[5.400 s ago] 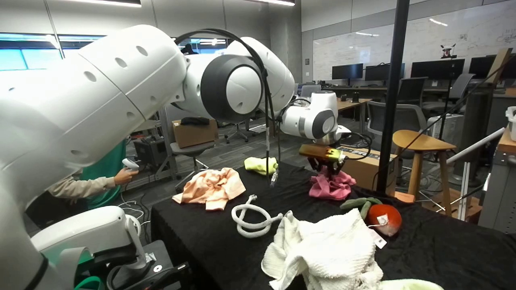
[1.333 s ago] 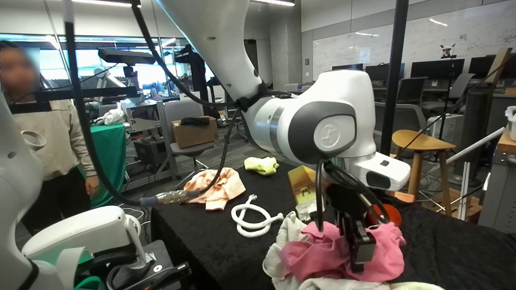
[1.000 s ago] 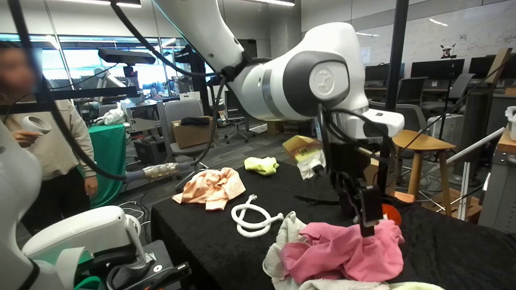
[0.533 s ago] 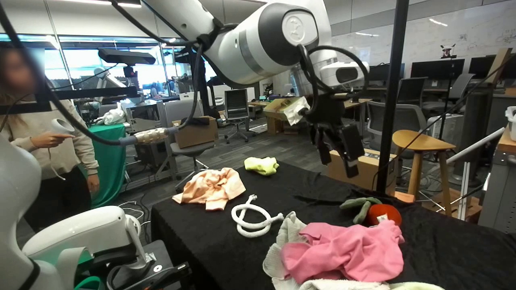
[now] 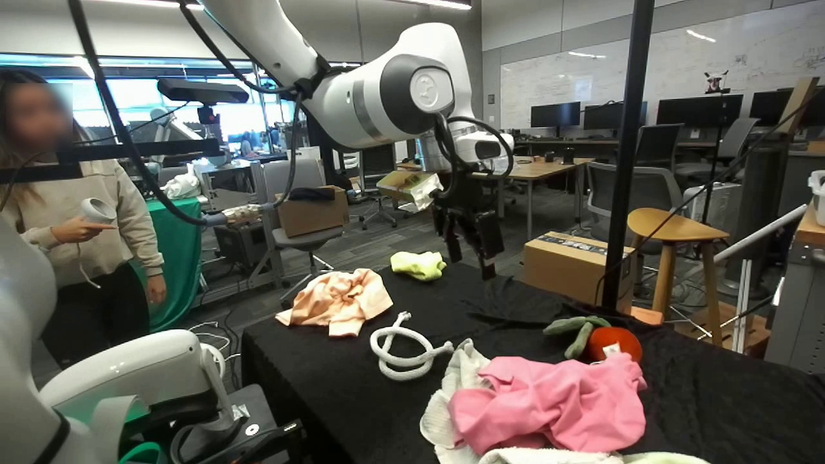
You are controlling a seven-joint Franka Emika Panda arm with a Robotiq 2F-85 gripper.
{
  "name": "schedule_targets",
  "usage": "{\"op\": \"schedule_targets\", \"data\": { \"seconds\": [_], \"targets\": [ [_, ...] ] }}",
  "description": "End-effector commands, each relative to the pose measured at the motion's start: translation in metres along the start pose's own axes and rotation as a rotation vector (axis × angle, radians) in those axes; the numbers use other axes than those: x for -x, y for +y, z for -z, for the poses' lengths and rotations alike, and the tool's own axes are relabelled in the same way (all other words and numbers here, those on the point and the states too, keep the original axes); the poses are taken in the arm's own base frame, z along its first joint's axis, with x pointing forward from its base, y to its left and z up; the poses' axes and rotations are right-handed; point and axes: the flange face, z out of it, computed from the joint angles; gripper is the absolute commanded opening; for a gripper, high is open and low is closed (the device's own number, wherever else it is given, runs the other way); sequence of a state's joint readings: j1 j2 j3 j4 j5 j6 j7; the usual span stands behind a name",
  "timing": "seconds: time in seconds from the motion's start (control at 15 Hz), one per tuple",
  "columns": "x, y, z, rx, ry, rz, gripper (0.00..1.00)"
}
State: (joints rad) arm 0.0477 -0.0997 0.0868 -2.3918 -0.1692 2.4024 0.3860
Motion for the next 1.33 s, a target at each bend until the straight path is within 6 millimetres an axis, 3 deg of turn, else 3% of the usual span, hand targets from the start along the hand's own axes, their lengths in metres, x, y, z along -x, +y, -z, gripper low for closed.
{"op": "schedule_targets", "data": {
  "seconds": [0.0, 0.27, 0.8, 1.27],
  "targets": [
    [0.012, -0.023, -0.007, -0.057, -0.029, 0.062, 1.00],
    [0.033, -0.042, -0.028, -0.076, -0.074, 0.193, 1.00],
    [0.098, -0.059, -0.087, -0.057, -0.151, 0.469, 1.00],
    [0.139, -0.096, -0.106, -0.082, -0.130, 0.625, 1.00]
  ]
}}
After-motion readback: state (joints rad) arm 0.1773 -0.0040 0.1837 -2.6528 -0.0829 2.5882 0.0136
